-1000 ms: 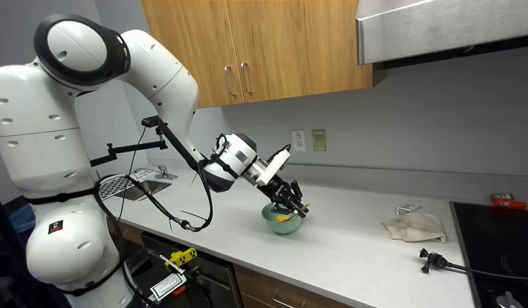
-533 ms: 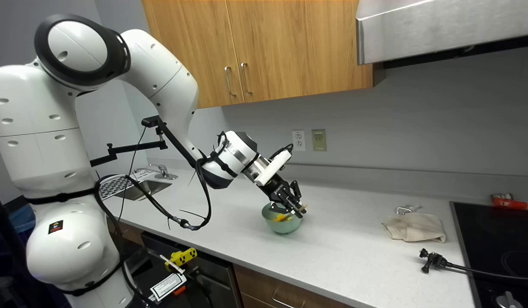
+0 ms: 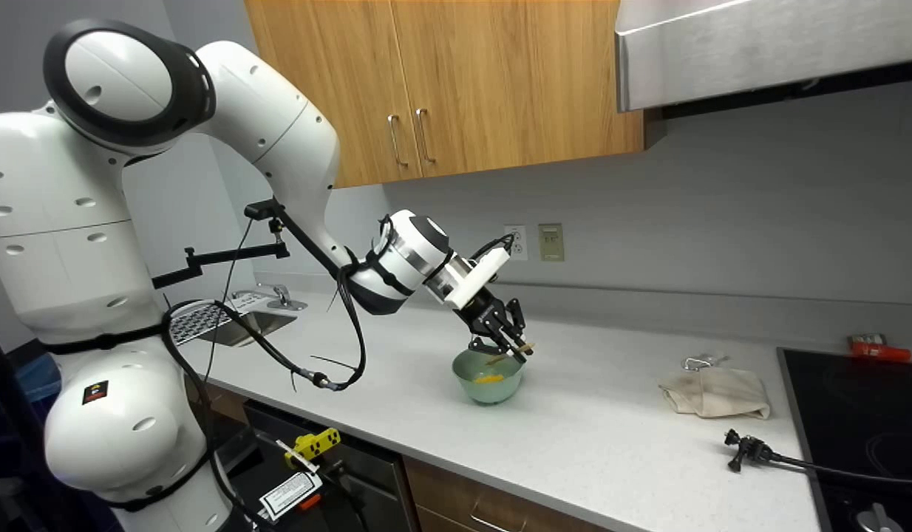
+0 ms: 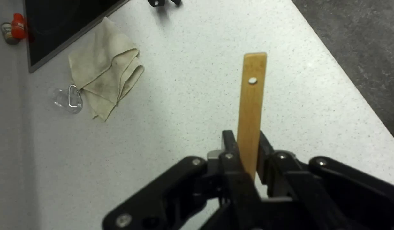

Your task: Stir the contents in the green bowl

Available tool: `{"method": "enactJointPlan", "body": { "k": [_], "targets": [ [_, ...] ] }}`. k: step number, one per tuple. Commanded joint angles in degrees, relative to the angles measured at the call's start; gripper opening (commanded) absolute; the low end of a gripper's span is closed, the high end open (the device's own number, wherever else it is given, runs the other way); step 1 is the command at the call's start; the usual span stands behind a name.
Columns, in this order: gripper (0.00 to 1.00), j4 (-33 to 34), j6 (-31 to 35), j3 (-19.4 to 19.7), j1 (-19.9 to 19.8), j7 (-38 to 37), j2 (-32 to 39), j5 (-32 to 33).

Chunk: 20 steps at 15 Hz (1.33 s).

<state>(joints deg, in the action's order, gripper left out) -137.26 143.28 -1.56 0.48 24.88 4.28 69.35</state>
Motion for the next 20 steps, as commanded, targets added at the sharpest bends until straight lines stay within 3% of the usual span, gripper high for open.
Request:
{"method": "enactJointPlan", "body": {
  "k": [1, 10, 16, 20],
  "targets": [
    [0.04, 0.47, 1.95, 0.91, -0.76, 1.13, -1.62, 2.86],
    [0.04, -0.46, 1.38, 1.3, -0.36, -1.65, -1.07, 14.31],
    [0.04, -1.03, -0.13, 0.94, 0.0, -11.66, 1.1, 26.68],
    [0.04, -2.25, -0.13, 0.53, 0.06, -14.39, 1.93, 28.69]
  ]
}}
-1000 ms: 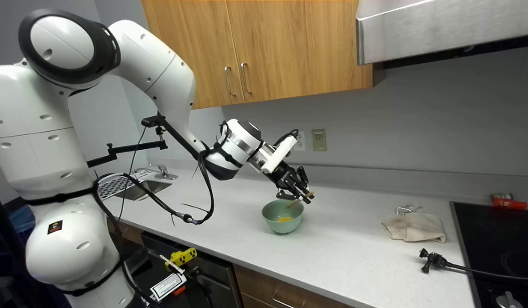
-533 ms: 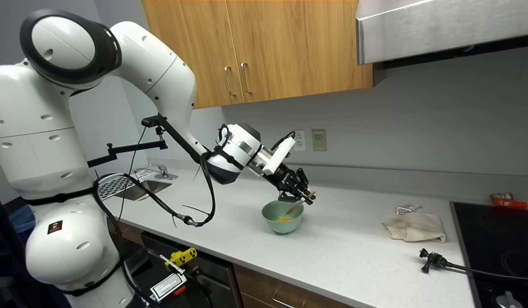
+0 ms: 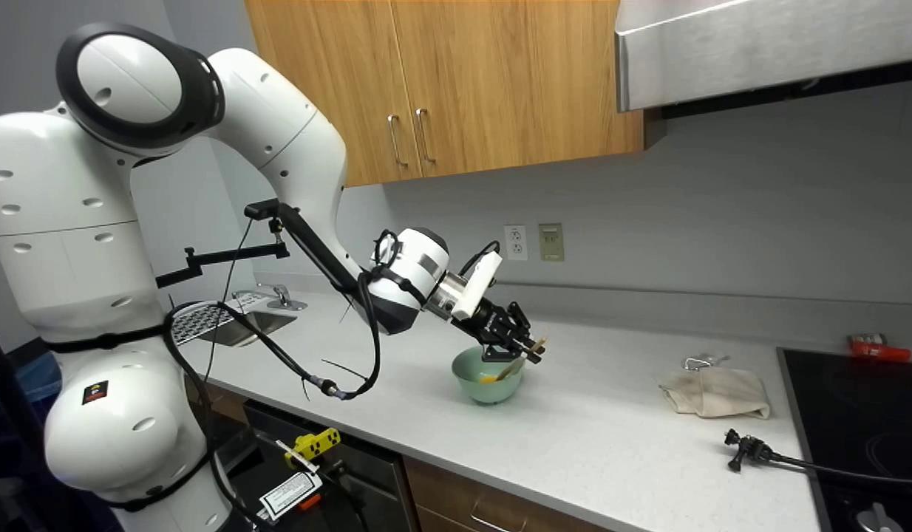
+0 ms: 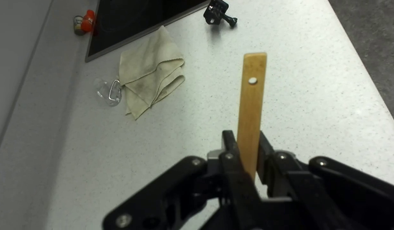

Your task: Stir the contents in the green bowl

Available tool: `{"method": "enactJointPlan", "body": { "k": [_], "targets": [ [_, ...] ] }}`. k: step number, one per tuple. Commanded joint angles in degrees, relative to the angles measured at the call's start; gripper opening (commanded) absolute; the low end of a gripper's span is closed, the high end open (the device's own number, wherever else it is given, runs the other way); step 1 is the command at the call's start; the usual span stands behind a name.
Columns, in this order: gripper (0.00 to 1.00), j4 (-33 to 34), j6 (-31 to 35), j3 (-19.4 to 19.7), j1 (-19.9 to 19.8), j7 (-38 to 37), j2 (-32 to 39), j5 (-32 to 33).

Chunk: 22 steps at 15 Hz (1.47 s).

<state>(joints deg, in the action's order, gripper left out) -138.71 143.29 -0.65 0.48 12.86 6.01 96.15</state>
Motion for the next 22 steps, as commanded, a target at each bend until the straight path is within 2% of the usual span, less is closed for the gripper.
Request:
{"method": "enactJointPlan", "body": {
  "k": [1, 8, 15, 18, 22],
  "targets": [
    [0.04, -0.96, -0.2, -0.53, 0.1, -2.43, 0.36, 1.19],
    [0.04, -0.55, 0.78, -1.14, 0.02, 1.17, 0.03, -9.18],
    [0.04, 0.4, 2.02, -0.75, -0.64, 5.16, -0.89, -16.68],
    [0.04, 1.01, 2.42, -0.52, -0.85, 6.63, -1.29, -18.54],
    [0.04, 2.2, 1.96, 0.14, -0.81, 5.72, -1.76, -14.6]
  ]
}}
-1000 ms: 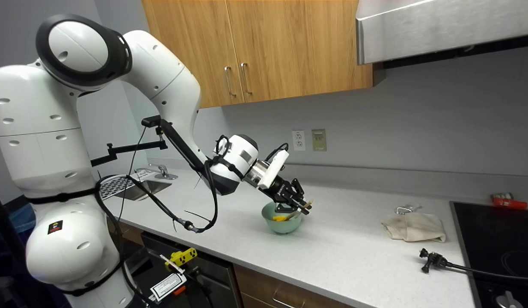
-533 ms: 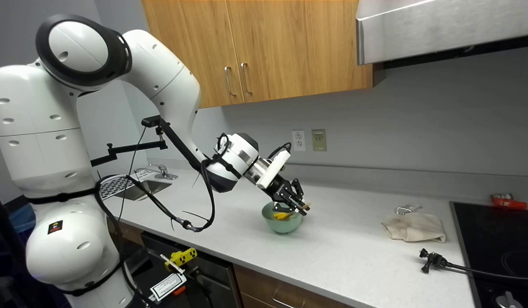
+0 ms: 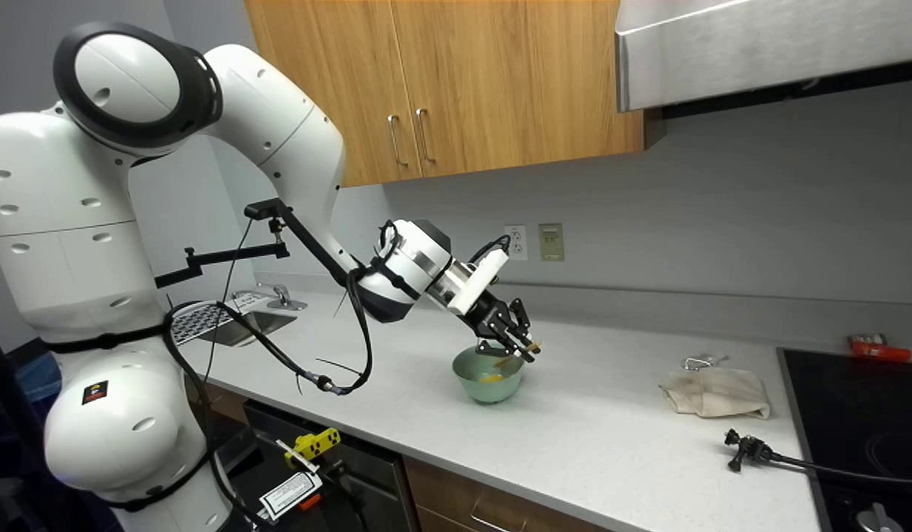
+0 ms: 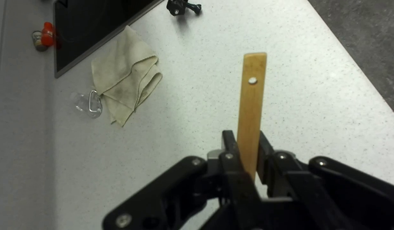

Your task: Stir the contents in the green bowl

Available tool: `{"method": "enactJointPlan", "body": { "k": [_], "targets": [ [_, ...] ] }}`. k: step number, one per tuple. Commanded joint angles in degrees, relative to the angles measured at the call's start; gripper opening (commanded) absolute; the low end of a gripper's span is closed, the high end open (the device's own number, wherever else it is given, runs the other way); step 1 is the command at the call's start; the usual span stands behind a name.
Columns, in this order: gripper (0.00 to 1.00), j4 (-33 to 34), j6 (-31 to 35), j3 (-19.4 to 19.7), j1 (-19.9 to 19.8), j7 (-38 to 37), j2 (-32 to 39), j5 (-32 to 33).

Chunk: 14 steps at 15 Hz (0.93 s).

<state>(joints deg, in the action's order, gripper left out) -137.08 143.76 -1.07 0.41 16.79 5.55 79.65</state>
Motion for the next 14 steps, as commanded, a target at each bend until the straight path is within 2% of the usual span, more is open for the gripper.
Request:
{"method": "enactJointPlan", "body": {
  "k": [1, 4, 7, 14],
  "targets": [
    [0.04, 0.89, 1.24, 0.69, -0.65, 1.06, -1.3, 3.7],
    [0.04, 0.69, 0.66, 0.9, -0.55, 1.06, -0.98, 8.04],
    [0.04, -0.32, 0.69, 0.68, -0.32, 0.15, -0.44, 9.48],
    [0.04, -2.49, 0.28, -0.02, 0.02, 0.17, 0.29, 8.94]
  ]
}}
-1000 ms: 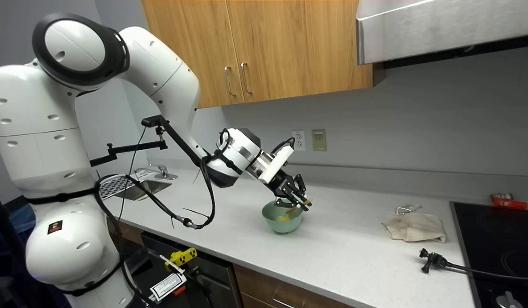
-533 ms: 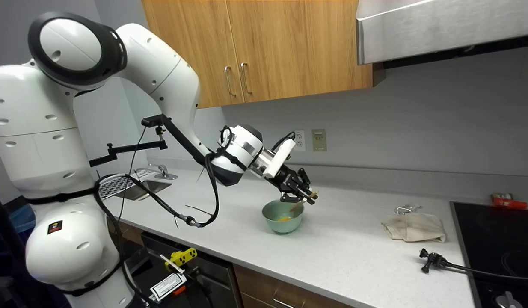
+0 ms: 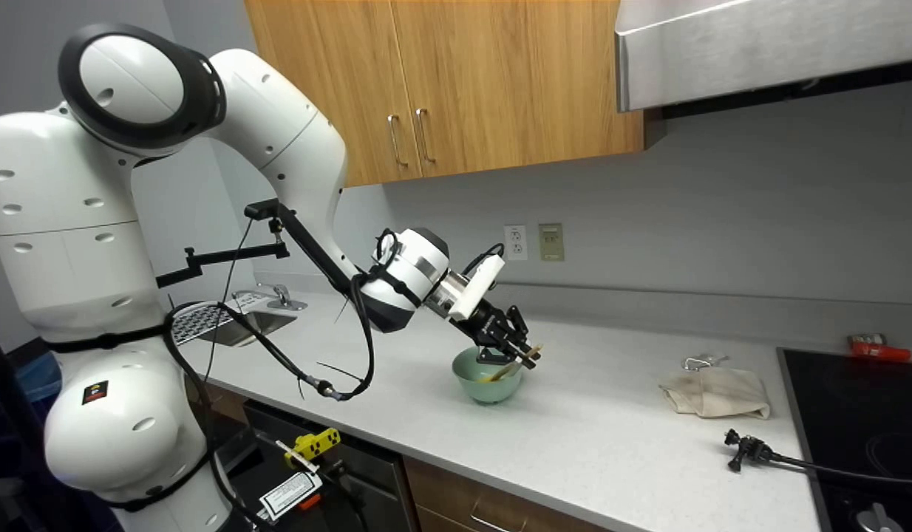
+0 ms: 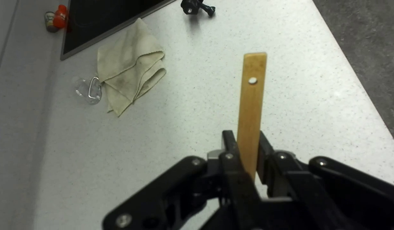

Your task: Stir the contents in the green bowl

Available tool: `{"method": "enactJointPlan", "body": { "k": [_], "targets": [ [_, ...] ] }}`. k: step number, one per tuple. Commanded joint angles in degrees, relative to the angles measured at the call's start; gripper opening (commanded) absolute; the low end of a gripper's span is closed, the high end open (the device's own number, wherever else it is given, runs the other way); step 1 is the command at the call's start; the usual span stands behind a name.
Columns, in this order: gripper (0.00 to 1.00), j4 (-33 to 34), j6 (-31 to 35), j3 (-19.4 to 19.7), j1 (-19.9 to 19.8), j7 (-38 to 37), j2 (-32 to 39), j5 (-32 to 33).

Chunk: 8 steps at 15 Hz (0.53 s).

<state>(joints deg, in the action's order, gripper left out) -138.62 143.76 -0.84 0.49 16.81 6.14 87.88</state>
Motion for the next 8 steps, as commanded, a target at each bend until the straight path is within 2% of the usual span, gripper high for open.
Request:
{"method": "enactJointPlan", "body": {
  "k": [1, 4, 8],
  "targets": [
    [0.04, -1.45, 0.29, -0.4, -0.01, 0.6, -0.39, -0.28],
    [0.04, -2.45, 0.37, -0.81, 0.1, 2.18, -0.68, -3.72],
    [0.04, -2.27, 0.99, -1.37, -0.13, 8.9, -1.34, -15.3]
  ]
}}
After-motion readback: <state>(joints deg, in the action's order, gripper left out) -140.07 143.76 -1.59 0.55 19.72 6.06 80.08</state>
